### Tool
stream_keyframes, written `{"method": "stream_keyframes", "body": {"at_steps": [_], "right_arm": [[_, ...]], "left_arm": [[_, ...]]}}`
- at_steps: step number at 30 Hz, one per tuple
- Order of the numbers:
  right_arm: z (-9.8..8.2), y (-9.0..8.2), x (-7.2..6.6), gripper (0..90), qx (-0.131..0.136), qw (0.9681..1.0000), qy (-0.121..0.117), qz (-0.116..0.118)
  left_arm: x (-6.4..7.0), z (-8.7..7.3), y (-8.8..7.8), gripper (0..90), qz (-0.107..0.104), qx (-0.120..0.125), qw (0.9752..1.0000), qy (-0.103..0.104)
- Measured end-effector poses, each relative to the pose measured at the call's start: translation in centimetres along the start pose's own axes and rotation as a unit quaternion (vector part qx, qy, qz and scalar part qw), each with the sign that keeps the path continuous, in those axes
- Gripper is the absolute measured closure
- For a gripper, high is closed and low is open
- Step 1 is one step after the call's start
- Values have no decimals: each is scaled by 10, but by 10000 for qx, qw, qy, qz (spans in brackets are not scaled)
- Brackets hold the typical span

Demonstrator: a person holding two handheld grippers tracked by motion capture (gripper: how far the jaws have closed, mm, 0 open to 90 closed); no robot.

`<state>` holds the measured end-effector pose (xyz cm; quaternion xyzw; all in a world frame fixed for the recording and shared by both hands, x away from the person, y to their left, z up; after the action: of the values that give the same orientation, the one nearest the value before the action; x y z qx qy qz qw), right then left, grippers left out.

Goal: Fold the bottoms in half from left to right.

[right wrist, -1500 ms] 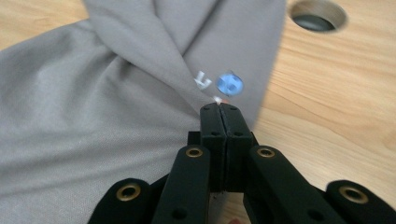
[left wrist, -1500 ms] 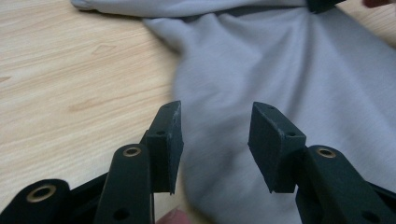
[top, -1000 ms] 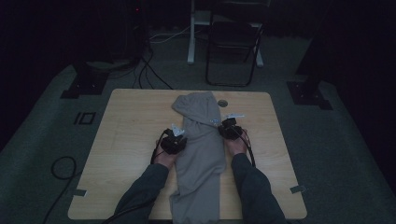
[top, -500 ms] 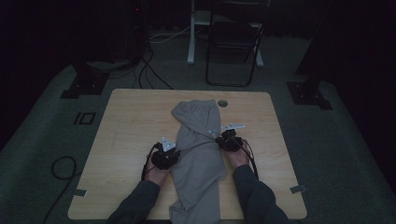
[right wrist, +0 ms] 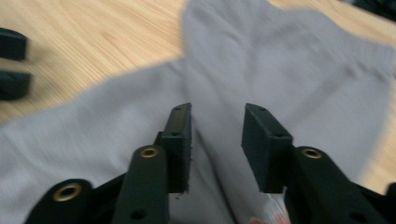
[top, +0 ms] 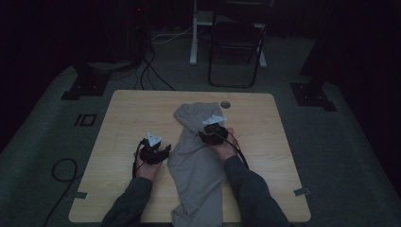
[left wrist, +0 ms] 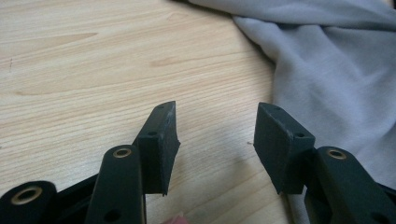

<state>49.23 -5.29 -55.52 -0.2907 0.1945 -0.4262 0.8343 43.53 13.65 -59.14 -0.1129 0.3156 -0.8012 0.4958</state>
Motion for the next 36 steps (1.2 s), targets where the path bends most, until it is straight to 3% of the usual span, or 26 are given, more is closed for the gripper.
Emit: {"method": "stream_keyframes", "body": {"at_steps": [3, 6, 9, 11, 12, 14, 16, 19, 22, 26, 29, 30, 31, 36], "right_arm": [[10, 18, -16, 672, -69, 9992, -381, -29], [14, 38, -23, 658, -214, 9977, -624, -172], [14, 59, -17, 590, -436, 9964, -609, -406], [12, 68, -12, 670, -577, 9954, -575, -513], [14, 68, -9, 766, -588, 9960, -444, -505], [22, 63, -2, 871, -465, 9983, -48, -355], [31, 54, 11, 889, -279, 9985, 394, -269], [40, 40, 38, 892, -91, 9957, 877, -293], [45, 25, 70, 892, 136, 9882, 1501, -258], [33, 14, 117, 879, 163, 9729, 2271, -415], [12, 18, 141, 752, -208, 9632, 2533, -871], [8, 19, 144, 704, -257, 9609, 2630, -822], [6, 19, 145, 675, -255, 9606, 2655, -783], [8, 18, 138, 593, -163, 9661, 2492, -651]], "left_arm": [[2, 0, 1, 496, 48, -52, 9999, 98], [3, 0, 1, 497, 43, -88, 9998, 145], [2, 0, 1, 496, 26, -89, 9999, 105], [1, 0, 2, 496, 17, -94, 9999, 67], [1, 0, 2, 496, 12, -95, 9999, 57], [2, -1, 2, 496, -6, -103, 9999, 70], [2, -1, 2, 496, -11, -109, 9999, 73], [3, 0, 2, 496, -6, -123, 9998, 127], [3, 0, 2, 496, -6, -127, 9998, 121], [3, -1, 2, 497, -9, -137, 9998, 114], [3, -1, 2, 497, -7, -140, 9998, 104], [3, -1, 2, 497, -11, -139, 9999, 99], [3, -1, 2, 497, -12, -137, 9999, 94], [3, -1, 3, 494, -10, -145, 9999, 89]]}}
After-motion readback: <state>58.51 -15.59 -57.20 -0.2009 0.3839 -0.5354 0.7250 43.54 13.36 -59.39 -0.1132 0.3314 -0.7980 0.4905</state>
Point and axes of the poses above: each handheld gripper's, and its own axes: y roughly forward along the jaws, z roughly out of its top, x roughly to its right, the point moved 8 cm from there along y, roughly forward along the jaws, and after that the axes turned 11 degrees about y, right-handed, at the moved point
